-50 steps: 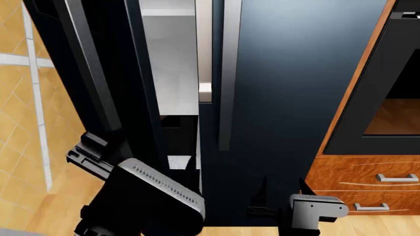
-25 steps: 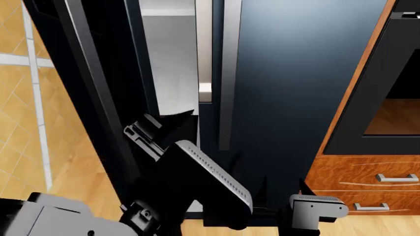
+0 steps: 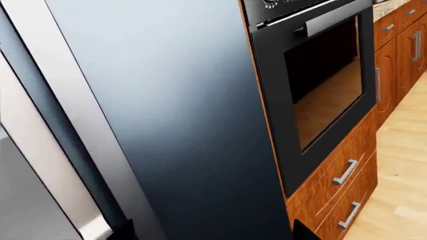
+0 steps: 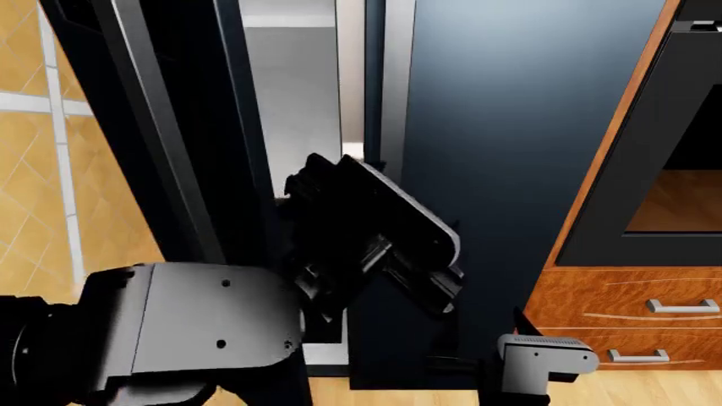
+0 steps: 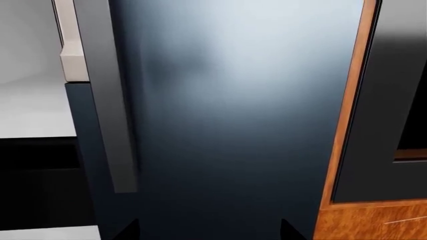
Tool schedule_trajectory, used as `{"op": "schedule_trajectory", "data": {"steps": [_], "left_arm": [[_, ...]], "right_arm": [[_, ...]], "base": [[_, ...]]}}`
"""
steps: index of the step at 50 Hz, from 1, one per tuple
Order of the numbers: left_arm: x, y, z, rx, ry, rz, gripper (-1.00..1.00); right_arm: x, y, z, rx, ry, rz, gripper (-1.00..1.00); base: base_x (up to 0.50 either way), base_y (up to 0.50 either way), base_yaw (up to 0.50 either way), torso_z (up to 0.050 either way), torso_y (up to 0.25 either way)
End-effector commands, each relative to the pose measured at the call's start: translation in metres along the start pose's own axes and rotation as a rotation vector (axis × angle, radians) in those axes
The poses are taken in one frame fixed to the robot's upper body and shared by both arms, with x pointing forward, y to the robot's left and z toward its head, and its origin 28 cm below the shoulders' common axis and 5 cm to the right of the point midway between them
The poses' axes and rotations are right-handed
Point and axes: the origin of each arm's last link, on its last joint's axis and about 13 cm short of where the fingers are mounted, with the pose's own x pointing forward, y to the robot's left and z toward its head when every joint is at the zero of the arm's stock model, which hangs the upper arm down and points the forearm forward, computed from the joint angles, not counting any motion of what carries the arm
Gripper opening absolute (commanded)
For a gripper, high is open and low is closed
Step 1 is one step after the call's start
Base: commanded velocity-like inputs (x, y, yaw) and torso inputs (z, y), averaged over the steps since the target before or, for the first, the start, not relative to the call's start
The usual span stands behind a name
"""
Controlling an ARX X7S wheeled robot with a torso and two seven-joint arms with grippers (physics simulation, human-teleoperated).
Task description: Open the fridge door
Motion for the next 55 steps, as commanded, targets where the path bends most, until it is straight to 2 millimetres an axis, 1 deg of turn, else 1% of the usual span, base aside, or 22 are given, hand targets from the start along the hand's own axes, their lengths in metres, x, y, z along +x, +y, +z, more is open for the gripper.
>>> {"op": "schedule_trajectory", "data": {"steps": [1, 5, 7, 10, 11, 14, 21, 23, 26, 31, 35, 41, 42, 45, 49, 55], "left_arm": [[0.026, 0.014, -0.010, -0.044, 0.027, -0.009, 1.00], [0.037, 0.025, -0.017, -0.057, 0.049, 0.035, 1.00], [0.039, 0.028, -0.019, -0.062, 0.054, 0.038, 1.00], [0.048, 0.035, -0.027, -0.076, 0.072, 0.057, 1.00], [0.048, 0.035, -0.027, -0.076, 0.072, 0.057, 1.00], [0.056, 0.043, -0.037, -0.069, 0.091, 0.091, 1.00], [0.064, 0.054, -0.052, -0.088, 0.106, 0.123, 1.00], [0.067, 0.057, -0.060, -0.100, 0.122, 0.156, 1.00], [0.066, 0.057, -0.067, -0.119, 0.135, 0.186, 1.00], [0.067, 0.060, -0.071, -0.173, 0.117, 0.270, 1.00], [0.067, 0.064, -0.076, -0.183, 0.124, 0.297, 1.00], [0.063, 0.065, -0.076, -0.201, 0.110, 0.337, 1.00], [0.063, 0.065, -0.077, -0.199, 0.128, 0.365, 1.00], [0.057, 0.064, -0.077, -0.210, 0.106, 0.359, 1.00], [0.056, 0.064, -0.076, -0.220, 0.096, 0.380, 1.00], [0.043, 0.062, -0.070, -0.234, 0.073, 0.423, 1.00]], "right_arm": [[-0.001, 0.000, 0.000, 0.005, 0.002, 0.002, 1.00], [-0.001, 0.000, 0.000, 0.006, 0.001, 0.003, 1.00], [-0.001, 0.000, 0.000, 0.006, 0.001, 0.003, 1.00], [-0.001, 0.000, 0.000, 0.006, 0.002, 0.003, 1.00], [-0.001, 0.000, 0.000, 0.006, 0.002, 0.003, 1.00], [0.000, 0.000, 0.000, 0.008, 0.002, 0.002, 1.00], [0.000, -0.001, 0.000, 0.009, 0.001, 0.003, 1.00], [0.000, -0.001, 0.000, 0.010, 0.002, 0.003, 1.00], [0.000, -0.001, 0.000, 0.010, 0.002, 0.003, 1.00], [0.000, -0.001, 0.000, 0.009, 0.002, 0.004, 1.00], [0.000, -0.001, 0.000, 0.010, 0.002, 0.003, 1.00], [0.000, -0.001, 0.000, 0.009, 0.002, 0.004, 1.00], [0.001, -0.001, 0.000, 0.009, 0.002, 0.004, 1.00], [0.000, 0.000, 0.000, 0.008, 0.002, 0.005, 1.00], [0.000, 0.000, 0.000, 0.008, 0.003, 0.004, 1.00], [0.000, 0.000, 0.000, 0.008, 0.003, 0.005, 1.00]], "base": [[0.00, 0.00, 0.00, 0.000, 0.000], [0.00, 0.00, 0.00, 0.000, 0.000], [0.00, 0.00, 0.00, 0.000, 0.000], [0.00, 0.00, 0.00, 0.000, 0.000], [0.00, 0.00, 0.00, 0.000, 0.000], [0.00, 0.00, 0.00, 0.000, 0.000], [0.00, 0.00, 0.00, 0.000, 0.000], [0.00, 0.00, 0.00, 0.000, 0.000], [0.00, 0.00, 0.00, 0.000, 0.000], [0.00, 0.00, 0.00, 0.000, 0.000], [0.00, 0.00, 0.00, 0.000, 0.000], [0.00, 0.00, 0.00, 0.000, 0.000], [0.00, 0.00, 0.00, 0.000, 0.000], [0.00, 0.00, 0.00, 0.000, 0.000], [0.00, 0.00, 0.00, 0.000, 0.000], [0.00, 0.00, 0.00, 0.000, 0.000]]}}
